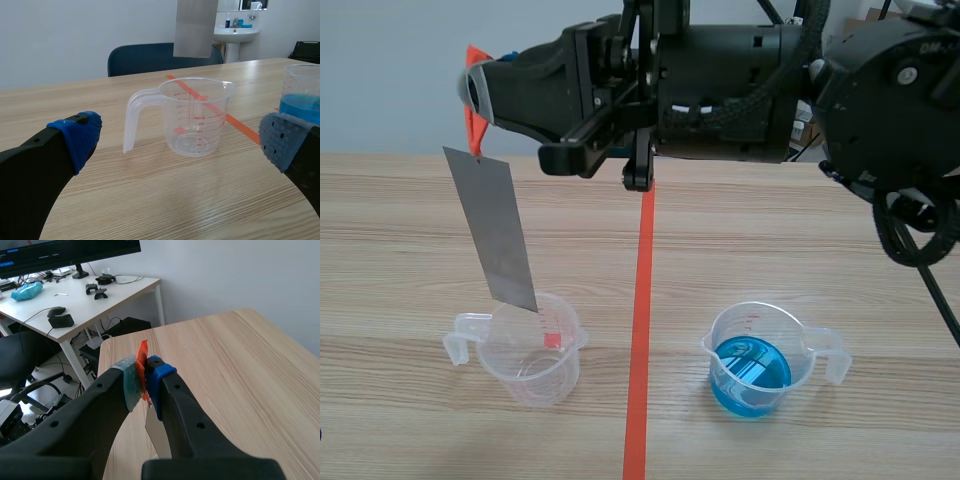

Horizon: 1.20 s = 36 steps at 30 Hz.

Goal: Do the redox reaction experiment. move the plate over the blue solution

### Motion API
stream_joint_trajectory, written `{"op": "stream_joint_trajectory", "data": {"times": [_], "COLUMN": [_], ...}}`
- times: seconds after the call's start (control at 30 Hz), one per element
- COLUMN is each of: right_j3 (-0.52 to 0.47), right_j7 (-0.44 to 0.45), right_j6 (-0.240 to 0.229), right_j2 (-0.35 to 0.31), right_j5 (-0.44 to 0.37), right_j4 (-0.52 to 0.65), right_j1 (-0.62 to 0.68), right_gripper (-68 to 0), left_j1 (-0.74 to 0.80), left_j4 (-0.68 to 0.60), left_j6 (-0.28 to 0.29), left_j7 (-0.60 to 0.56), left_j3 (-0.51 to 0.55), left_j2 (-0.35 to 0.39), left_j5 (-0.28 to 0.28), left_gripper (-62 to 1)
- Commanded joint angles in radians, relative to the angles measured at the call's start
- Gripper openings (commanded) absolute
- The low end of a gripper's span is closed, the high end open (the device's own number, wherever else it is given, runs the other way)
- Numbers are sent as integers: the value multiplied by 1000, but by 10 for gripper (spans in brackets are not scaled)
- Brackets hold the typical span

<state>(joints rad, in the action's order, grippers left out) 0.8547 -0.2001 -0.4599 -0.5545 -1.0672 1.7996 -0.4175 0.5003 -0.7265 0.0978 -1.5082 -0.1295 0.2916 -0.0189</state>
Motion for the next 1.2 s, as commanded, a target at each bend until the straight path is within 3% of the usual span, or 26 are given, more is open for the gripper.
{"op": "stream_joint_trajectory", "data": {"times": [0.0,0.27,0.4,1.17], "right_j3": [-26,-39,-39,-43], "right_j7": [23,15,15,2], "right_j6": [-4,5,26,26], "right_j2": [1,1,1,-3], "right_j5": [-18,-18,-18,-18], "right_j4": [42,112,113,113], "right_j1": [-18,-18,-18,-37], "right_gripper": [-671,-671,-671,-671], "left_j1": [-2,-2,-2,-2], "left_j4": [-13,-13,-13,-12], "left_j6": [-2,-2,-2,-1], "left_j7": [-46,-46,-46,-46], "left_j3": [6,6,6,6], "left_j2": [8,8,8,8], "left_j5": [0,0,0,8], "left_gripper": [14,14,14,14]}}
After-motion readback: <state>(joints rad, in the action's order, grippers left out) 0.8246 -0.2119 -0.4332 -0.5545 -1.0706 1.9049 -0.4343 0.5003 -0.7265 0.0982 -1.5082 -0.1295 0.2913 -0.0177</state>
